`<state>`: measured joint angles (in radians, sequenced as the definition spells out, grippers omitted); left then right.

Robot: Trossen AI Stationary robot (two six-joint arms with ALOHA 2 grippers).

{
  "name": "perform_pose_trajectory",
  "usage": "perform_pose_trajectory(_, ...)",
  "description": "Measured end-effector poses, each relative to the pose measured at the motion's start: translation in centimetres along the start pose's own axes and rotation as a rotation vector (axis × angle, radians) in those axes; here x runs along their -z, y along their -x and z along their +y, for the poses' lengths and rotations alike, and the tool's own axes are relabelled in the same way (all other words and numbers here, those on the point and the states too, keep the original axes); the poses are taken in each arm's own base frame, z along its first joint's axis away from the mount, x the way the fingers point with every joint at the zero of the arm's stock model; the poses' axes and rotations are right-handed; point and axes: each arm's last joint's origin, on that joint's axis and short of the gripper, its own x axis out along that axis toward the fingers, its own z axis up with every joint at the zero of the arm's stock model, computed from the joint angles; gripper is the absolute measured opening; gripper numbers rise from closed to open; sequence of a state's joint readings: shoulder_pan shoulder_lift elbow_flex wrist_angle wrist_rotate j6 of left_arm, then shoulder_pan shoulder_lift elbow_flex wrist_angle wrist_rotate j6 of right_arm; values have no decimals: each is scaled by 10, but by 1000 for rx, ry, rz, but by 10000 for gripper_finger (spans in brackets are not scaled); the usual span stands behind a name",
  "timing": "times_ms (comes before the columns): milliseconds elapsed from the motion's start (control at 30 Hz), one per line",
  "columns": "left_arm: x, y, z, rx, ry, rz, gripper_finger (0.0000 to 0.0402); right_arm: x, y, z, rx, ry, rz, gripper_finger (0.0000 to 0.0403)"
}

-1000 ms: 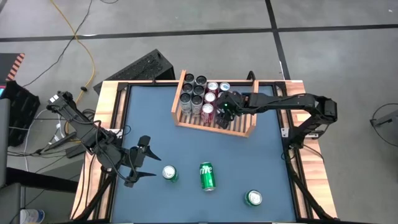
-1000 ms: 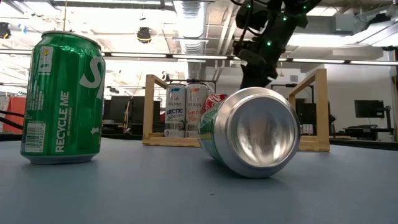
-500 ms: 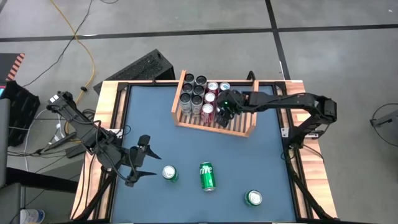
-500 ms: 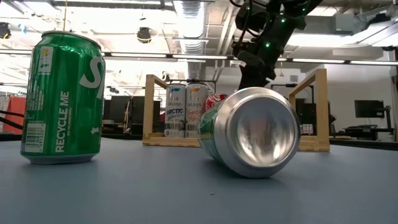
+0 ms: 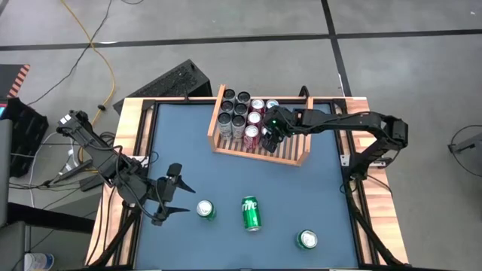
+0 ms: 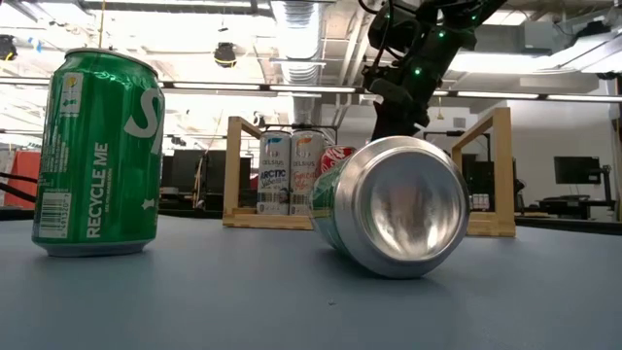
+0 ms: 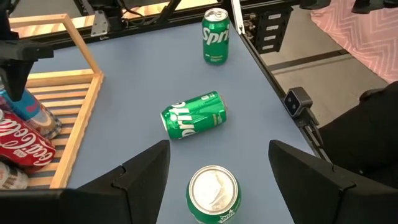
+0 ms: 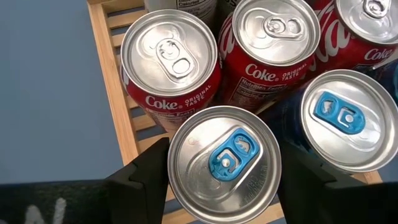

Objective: Place canned beverage on shelf
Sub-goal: Put the blue soda can on the shelf aligned with the other blue soda can

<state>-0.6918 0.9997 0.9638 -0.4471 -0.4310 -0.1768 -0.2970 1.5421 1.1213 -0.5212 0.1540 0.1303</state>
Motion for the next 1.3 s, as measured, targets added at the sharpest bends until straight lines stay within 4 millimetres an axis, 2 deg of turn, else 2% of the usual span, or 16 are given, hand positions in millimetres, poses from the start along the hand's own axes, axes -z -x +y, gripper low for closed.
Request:
perform_pose_trajectory(233,0,0,0,0,0,0,261,0,0,0,0,-10,1,253)
perform_pose_trajectory(1300,1,0,0,4,-6,11,261,2,0,1,-48,-39,31,257)
